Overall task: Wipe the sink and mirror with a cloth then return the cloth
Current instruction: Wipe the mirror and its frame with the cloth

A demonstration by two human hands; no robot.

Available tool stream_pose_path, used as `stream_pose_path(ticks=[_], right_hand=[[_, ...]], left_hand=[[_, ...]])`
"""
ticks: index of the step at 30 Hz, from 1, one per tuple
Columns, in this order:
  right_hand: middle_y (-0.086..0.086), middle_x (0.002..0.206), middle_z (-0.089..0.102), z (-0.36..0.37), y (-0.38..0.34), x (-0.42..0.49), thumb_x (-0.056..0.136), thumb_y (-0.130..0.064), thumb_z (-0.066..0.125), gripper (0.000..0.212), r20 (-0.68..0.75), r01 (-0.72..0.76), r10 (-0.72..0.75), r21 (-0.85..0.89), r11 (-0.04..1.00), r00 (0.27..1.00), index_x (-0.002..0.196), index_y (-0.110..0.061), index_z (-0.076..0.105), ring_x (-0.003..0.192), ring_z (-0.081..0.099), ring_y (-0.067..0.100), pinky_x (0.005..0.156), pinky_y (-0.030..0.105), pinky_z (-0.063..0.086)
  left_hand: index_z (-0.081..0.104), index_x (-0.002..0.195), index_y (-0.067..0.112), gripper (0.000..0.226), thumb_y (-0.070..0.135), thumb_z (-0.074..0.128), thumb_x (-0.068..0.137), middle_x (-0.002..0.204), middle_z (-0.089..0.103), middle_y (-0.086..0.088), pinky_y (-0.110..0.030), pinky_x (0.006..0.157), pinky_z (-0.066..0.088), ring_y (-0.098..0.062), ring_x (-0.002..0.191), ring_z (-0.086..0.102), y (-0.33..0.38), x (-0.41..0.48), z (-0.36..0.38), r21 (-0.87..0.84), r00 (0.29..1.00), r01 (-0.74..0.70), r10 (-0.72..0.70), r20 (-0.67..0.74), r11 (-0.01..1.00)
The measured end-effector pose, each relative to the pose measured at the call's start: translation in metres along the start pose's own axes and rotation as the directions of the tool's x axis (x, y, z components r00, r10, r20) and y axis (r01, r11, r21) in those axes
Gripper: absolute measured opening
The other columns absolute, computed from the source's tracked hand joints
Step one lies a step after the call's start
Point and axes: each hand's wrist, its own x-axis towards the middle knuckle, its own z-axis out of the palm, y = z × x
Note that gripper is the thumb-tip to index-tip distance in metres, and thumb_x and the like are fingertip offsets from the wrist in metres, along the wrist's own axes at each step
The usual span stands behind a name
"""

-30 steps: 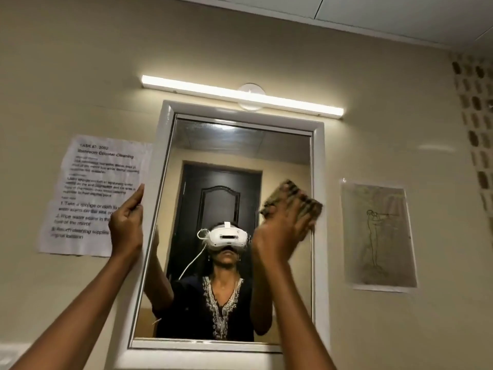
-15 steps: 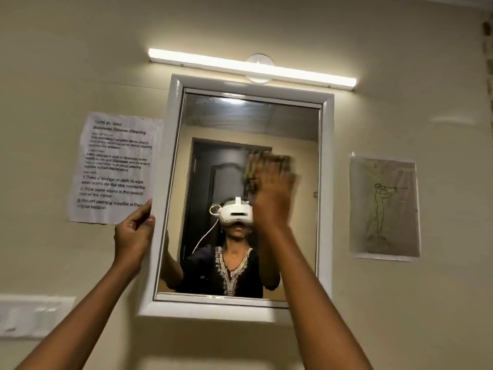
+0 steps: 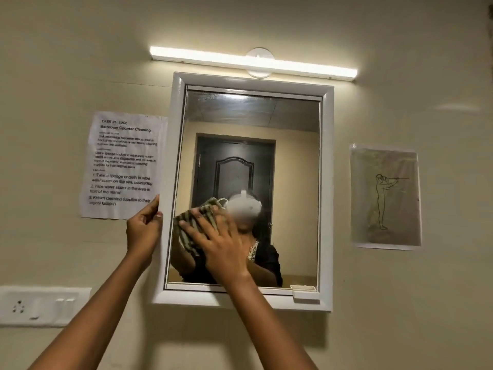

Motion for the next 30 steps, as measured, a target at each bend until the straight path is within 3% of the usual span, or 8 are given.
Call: stream_pose_path(ticks=[3,7,9,12,15,18,23,30], right_hand=[[0.000,0.158,0.014,-0.004,0.040,-0.032,0.084,-0.013,0.038,0.073,-0.186,-0.379,0.381,0.048,0.924,0.906,0.147,-0.038,0.011,0.146,0.001,0.031,0.117,0.057,0.007],[0.013,0.157,0.016,-0.018,0.085,-0.065,0.078,-0.018,0.044,0.075,-0.299,-0.837,0.880,0.304,0.454,0.369,0.147,-0.027,0.015,0.141,0.009,0.046,0.113,0.060,0.000],[0.014,0.158,0.014,-0.017,0.076,-0.048,0.082,-0.021,0.045,0.072,-0.280,-0.840,0.918,0.391,0.377,0.282,0.147,-0.029,0.015,0.141,0.007,0.048,0.111,0.056,-0.005],[0.010,0.159,0.005,-0.005,0.029,-0.012,0.084,-0.022,0.052,0.082,-0.216,-0.738,0.788,0.276,0.615,0.576,0.149,-0.027,0.003,0.144,-0.003,0.039,0.114,0.057,-0.006],[0.005,0.159,0.015,0.010,-0.018,0.003,0.084,-0.021,0.055,0.078,-0.091,-0.163,0.169,0.076,0.984,0.981,0.148,-0.033,0.012,0.145,0.000,0.036,0.116,0.059,0.002],[0.002,0.159,0.015,0.011,-0.009,0.007,0.088,-0.037,0.044,0.067,0.021,0.117,-0.117,-0.013,0.993,0.993,0.147,-0.036,0.012,0.145,0.002,0.035,0.118,0.054,0.003],[0.001,0.159,0.010,0.005,0.000,0.040,0.088,-0.026,0.055,0.075,-0.141,-0.296,0.323,0.180,0.938,0.936,0.147,-0.035,0.010,0.145,-0.007,0.031,0.117,0.051,-0.006],[0.005,0.158,0.017,0.012,-0.051,0.042,0.088,-0.032,0.038,0.063,-0.136,-0.296,0.328,0.209,0.932,0.935,0.147,-0.029,0.017,0.145,0.001,0.036,0.117,0.056,0.012]], left_hand=[[0.046,0.135,0.013,0.044,0.002,0.049,0.092,0.140,0.050,-0.005,-0.029,0.104,0.038,-0.015,0.123,0.048,0.000,-0.003,-0.006,0.077,0.999,-0.017,0.015,0.028,0.997],[0.045,0.135,0.010,0.046,-0.001,0.049,0.091,0.142,0.048,-0.006,-0.032,0.109,0.034,-0.018,0.130,0.044,0.002,-0.003,-0.007,0.095,0.999,-0.016,0.011,0.052,0.995],[0.046,0.134,0.010,0.046,-0.002,0.050,0.090,0.141,0.049,-0.007,-0.036,0.111,0.034,-0.019,0.130,0.045,0.002,-0.002,-0.007,0.091,0.999,0.000,-0.004,0.043,0.996],[0.047,0.134,0.010,0.046,-0.003,0.050,0.090,0.140,0.050,-0.007,-0.033,0.110,0.035,-0.017,0.127,0.046,0.003,-0.001,-0.007,0.090,0.999,0.004,-0.008,0.044,0.996],[0.045,0.134,0.008,0.047,-0.006,0.047,0.090,0.141,0.049,-0.007,-0.029,0.108,0.035,-0.012,0.125,0.046,0.003,-0.001,-0.008,0.076,0.998,0.018,-0.022,0.062,0.997],[0.046,0.134,0.009,0.047,-0.008,0.043,0.090,0.142,0.049,-0.007,-0.036,0.110,0.038,-0.015,0.126,0.047,0.002,0.002,-0.011,0.030,0.993,0.067,-0.069,0.093,0.997],[0.052,0.129,0.008,0.038,0.005,0.040,0.094,0.132,0.057,-0.005,-0.025,0.086,0.051,-0.018,0.113,0.058,0.002,0.003,-0.012,-0.165,0.987,0.146,-0.132,0.091,0.975],[0.053,0.128,0.010,0.041,0.032,0.038,0.097,0.123,0.060,-0.006,-0.013,0.071,0.049,-0.008,0.096,0.061,-0.001,0.007,-0.012,-0.263,0.975,0.203,-0.171,0.139,0.943]])
